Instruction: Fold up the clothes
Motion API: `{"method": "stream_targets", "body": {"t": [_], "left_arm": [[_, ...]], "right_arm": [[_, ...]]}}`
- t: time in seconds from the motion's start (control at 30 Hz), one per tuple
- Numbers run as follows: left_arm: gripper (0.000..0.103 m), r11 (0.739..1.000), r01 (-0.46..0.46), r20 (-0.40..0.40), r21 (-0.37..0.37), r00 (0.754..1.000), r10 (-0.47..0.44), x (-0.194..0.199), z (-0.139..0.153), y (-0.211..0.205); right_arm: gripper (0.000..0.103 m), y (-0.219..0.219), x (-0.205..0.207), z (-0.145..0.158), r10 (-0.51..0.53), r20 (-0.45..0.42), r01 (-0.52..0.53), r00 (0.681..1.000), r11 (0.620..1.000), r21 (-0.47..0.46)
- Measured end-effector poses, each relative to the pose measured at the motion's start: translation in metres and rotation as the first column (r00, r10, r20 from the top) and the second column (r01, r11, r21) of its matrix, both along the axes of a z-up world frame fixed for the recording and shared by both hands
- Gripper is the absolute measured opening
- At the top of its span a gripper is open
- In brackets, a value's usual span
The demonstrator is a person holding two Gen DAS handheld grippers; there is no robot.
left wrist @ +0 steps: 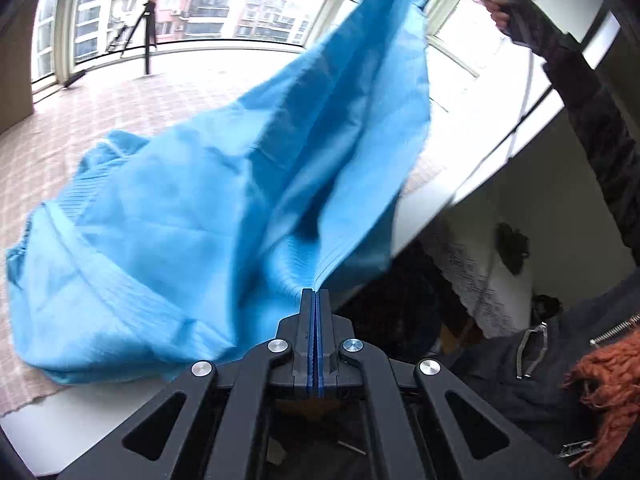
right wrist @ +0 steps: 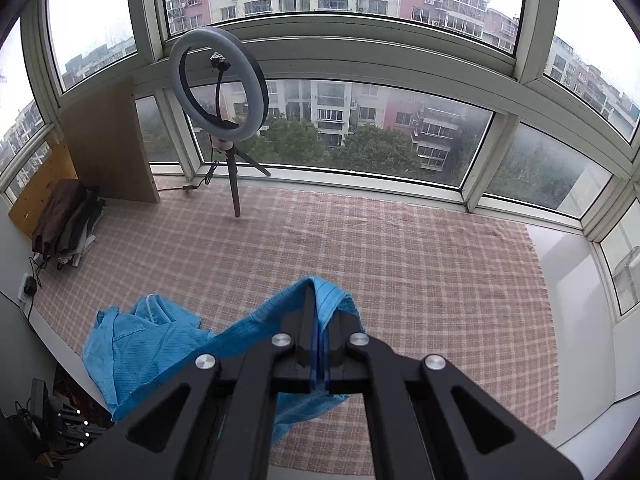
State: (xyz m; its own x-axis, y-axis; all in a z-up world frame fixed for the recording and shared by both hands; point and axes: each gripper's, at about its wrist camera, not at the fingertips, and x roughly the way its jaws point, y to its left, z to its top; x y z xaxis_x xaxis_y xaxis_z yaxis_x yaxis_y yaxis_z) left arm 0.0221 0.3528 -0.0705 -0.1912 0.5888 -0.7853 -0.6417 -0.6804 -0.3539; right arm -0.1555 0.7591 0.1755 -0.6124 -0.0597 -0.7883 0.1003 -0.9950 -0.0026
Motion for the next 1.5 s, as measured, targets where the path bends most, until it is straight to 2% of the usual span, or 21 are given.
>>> {"method": "stream_targets", "body": {"t": [0.07, 0.13, 0.2, 0.27, 0.4, 0.5, 0.57, 0.7, 0.73, 0.77, 0.9, 0.97, 1.0, 1.07, 1.17, 1.3, 1.5], "left_arm": [[0.0, 0.997, -0.075, 0.037, -0.03, 0.996, 0.076, -0.028, -0.018, -0.009], [0.0, 0.989, -0.148, 0.114, 0.002, 0.982, 0.147, -0.053, -0.032, -0.021], [0.0, 0.99, -0.143, 0.153, 0.012, 0.978, 0.139, -0.057, -0.04, -0.016], [0.003, 0.997, -0.081, 0.172, 0.004, 0.982, 0.079, -0.046, -0.047, 0.007], [0.004, 0.991, -0.074, 0.06, -0.113, 0.995, 0.081, -0.044, -0.045, 0.03], [0.009, 0.984, -0.127, 0.01, -0.126, 0.992, 0.129, -0.053, -0.038, 0.035], [0.019, 0.986, -0.109, -0.014, -0.126, 0.994, 0.108, -0.049, -0.036, 0.04], [0.031, 0.989, -0.075, -0.062, -0.125, 0.996, 0.067, -0.04, -0.034, 0.05], [0.042, 0.992, -0.058, -0.048, -0.108, 0.997, 0.053, -0.038, -0.036, 0.052], [0.045, 0.997, -0.034, -0.011, -0.074, 0.999, 0.033, -0.037, -0.041, 0.053], [0.043, 1.0, 0.002, 0.086, 0.003, 0.996, -0.002, -0.044, -0.042, 0.052], [0.048, 1.0, -0.015, 0.075, 0.025, 0.997, 0.013, -0.036, -0.033, 0.047], [0.05, 1.0, -0.021, 0.053, 0.009, 0.998, 0.02, -0.029, -0.031, 0.048], [0.062, 0.999, -0.005, 0.001, -0.039, 1.0, 0.005, -0.018, -0.03, 0.055], [0.063, 0.993, 0.015, -0.064, -0.119, 0.998, -0.022, -0.001, -0.04, 0.07], [0.063, 0.978, 0.037, -0.103, -0.205, 0.993, -0.059, -0.002, -0.059, 0.091], [0.058, 0.974, 0.051, -0.085, -0.219, 0.994, -0.071, -0.014, -0.067, 0.096]], "right_arm": [[0.001, 0.001, -0.004, -0.005, -0.005, 0.007, 0.005, 1.0, 1.0, -0.003], [0.001, 0.003, -0.007, -0.01, -0.013, 0.016, 0.013, 1.0, 1.0, 0.001], [0.001, 0.003, -0.01, -0.014, -0.017, 0.026, 0.016, 1.0, 1.0, 0.009], [0.001, 0.003, -0.012, -0.015, -0.017, 0.033, 0.016, 0.999, 1.0, 0.025], [0.001, 0.005, -0.017, -0.016, -0.018, 0.042, 0.017, 0.999, 0.999, 0.035], [0.001, 0.005, -0.02, -0.018, -0.011, 0.046, 0.01, 0.999, 0.999, 0.033], [0.001, 0.005, -0.022, -0.019, -0.008, 0.049, 0.006, 0.999, 0.999, 0.033], [0.001, 0.004, -0.024, -0.021, -0.001, 0.057, -0.001, 0.998, 1.0, 0.031], [0.001, 0.004, -0.024, -0.021, 0.001, 0.057, -0.003, 0.998, 1.0, 0.029], [0.001, 0.004, -0.025, -0.021, 0.002, 0.057, -0.004, 0.998, 1.0, 0.026], [0.001, 0.003, -0.027, -0.021, 0.004, 0.056, -0.005, 0.998, 1.0, 0.022], [0.001, 0.004, -0.027, -0.021, 0.002, 0.06, -0.003, 0.998, 1.0, 0.023], [0.001, 0.004, -0.027, -0.022, 0.002, 0.062, -0.004, 0.998, 1.0, 0.022], [0.001, 0.005, -0.027, -0.023, 0.003, 0.065, -0.004, 0.998, 1.0, 0.021], [0.001, 0.005, -0.028, -0.022, 0.002, 0.065, -0.003, 0.998, 1.0, 0.016], [0.001, -0.001, -0.029, -0.02, 0.015, 0.058, -0.015, 0.998, 1.0, 0.009], [0.001, -0.016, -0.03, -0.018, 0.053, 0.058, -0.055, 0.997, 0.998, 0.026]]}}
